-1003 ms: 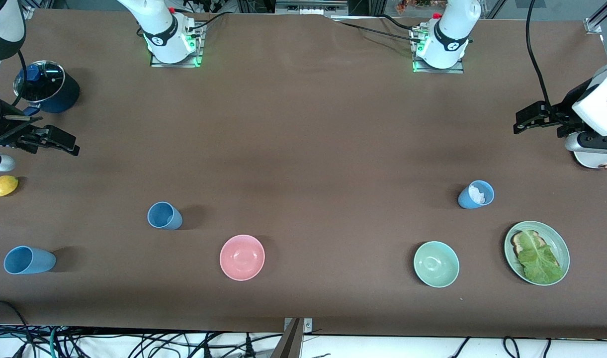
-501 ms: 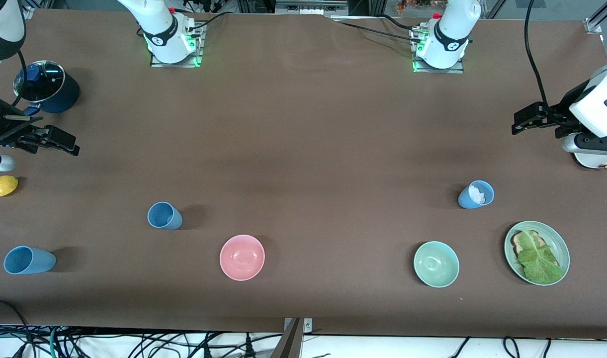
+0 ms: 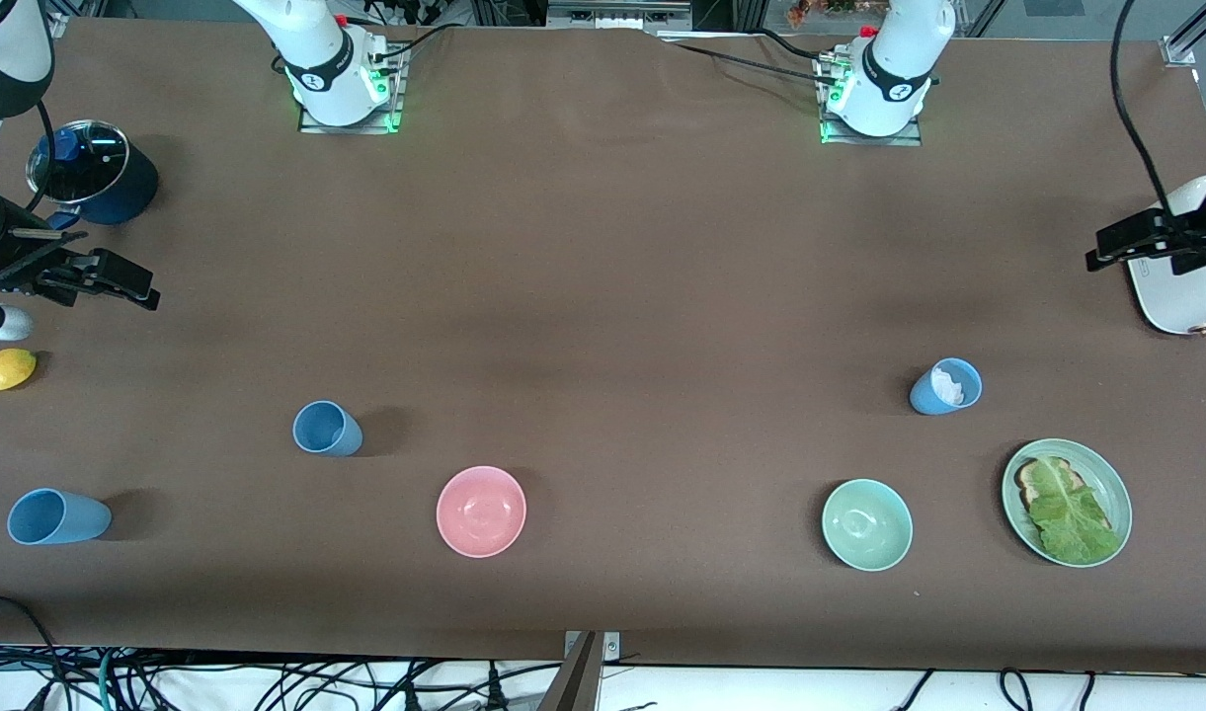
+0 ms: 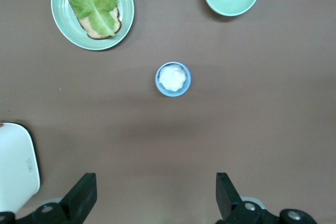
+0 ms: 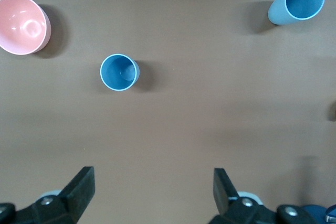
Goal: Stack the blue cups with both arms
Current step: 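Reach the left gripper down to the small tissue-filled cup, then close the left gripper on the rim of the tissue cup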
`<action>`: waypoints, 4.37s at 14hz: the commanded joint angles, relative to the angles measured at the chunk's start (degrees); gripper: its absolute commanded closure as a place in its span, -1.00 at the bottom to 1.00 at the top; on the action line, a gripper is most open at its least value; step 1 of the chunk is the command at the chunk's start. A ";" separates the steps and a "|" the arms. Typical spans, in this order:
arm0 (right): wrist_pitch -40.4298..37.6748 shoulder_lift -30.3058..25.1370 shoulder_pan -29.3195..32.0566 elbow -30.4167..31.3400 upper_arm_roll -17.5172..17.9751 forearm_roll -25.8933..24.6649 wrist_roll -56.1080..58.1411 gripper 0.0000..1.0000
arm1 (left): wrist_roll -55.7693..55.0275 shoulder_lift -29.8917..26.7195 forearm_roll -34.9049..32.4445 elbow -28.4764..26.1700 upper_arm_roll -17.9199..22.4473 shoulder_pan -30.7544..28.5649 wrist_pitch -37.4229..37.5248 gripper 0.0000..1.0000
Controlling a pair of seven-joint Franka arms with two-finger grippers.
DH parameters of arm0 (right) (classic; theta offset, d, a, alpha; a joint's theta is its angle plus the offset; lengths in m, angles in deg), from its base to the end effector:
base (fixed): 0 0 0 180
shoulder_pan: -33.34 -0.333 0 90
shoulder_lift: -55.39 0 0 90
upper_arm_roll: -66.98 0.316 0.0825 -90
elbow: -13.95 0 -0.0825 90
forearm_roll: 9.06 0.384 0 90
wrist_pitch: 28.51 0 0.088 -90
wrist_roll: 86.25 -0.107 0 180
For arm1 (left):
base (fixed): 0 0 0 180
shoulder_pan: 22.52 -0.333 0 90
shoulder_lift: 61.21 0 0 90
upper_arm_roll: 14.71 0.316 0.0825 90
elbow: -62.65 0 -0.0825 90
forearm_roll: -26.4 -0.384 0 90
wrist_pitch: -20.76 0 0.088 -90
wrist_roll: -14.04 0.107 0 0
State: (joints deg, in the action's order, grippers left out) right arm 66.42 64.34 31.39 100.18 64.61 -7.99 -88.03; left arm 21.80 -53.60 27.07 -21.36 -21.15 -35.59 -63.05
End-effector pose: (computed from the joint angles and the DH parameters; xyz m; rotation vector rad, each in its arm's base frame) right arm 0.6080 -0.0008 0.5725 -3.1289 0.0619 0.0068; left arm 0.5780 0.0702 0.5894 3.0915 -0.0313 -0.2029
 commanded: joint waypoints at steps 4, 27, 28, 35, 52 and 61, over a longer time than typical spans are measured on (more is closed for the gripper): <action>-0.53 -0.60 -0.15 -0.45 0.09 -0.10 -0.25 -1.00 | 2.00 1.89 -0.15 -4.92 -0.42 -0.20 -3.11 -1.00; -1.94 0.02 -1.73 -0.28 0.09 -0.19 1.42 -1.00 | 1.99 4.08 0.11 -36.31 -0.42 -0.90 -46.08 -1.00; -2.29 -0.07 -1.73 -0.19 0.09 -0.19 2.21 -1.00 | 2.00 5.13 0.11 -36.31 -0.42 -0.90 -47.14 -1.00; -1.94 0.37 -1.56 0.16 -0.35 -0.19 6.78 -1.00 | 2.00 9.71 0.11 -36.05 -0.42 -0.73 -53.91 -1.00; -2.21 0.72 -1.65 0.51 0.00 -0.10 6.87 -1.00 | 1.82 14.63 0.29 -35.61 -0.42 -0.55 -60.95 0.63; -2.21 0.72 -1.91 0.51 0.09 0.07 6.78 -1.00 | 2.61 13.84 0.20 -35.70 -0.42 -0.38 -59.90 1.00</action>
State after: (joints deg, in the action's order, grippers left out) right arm 64.53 65.43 29.63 100.52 64.48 -8.01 -81.85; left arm 22.83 -39.04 27.08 -57.29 -21.50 -35.97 -123.46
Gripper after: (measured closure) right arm 0.000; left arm 0.943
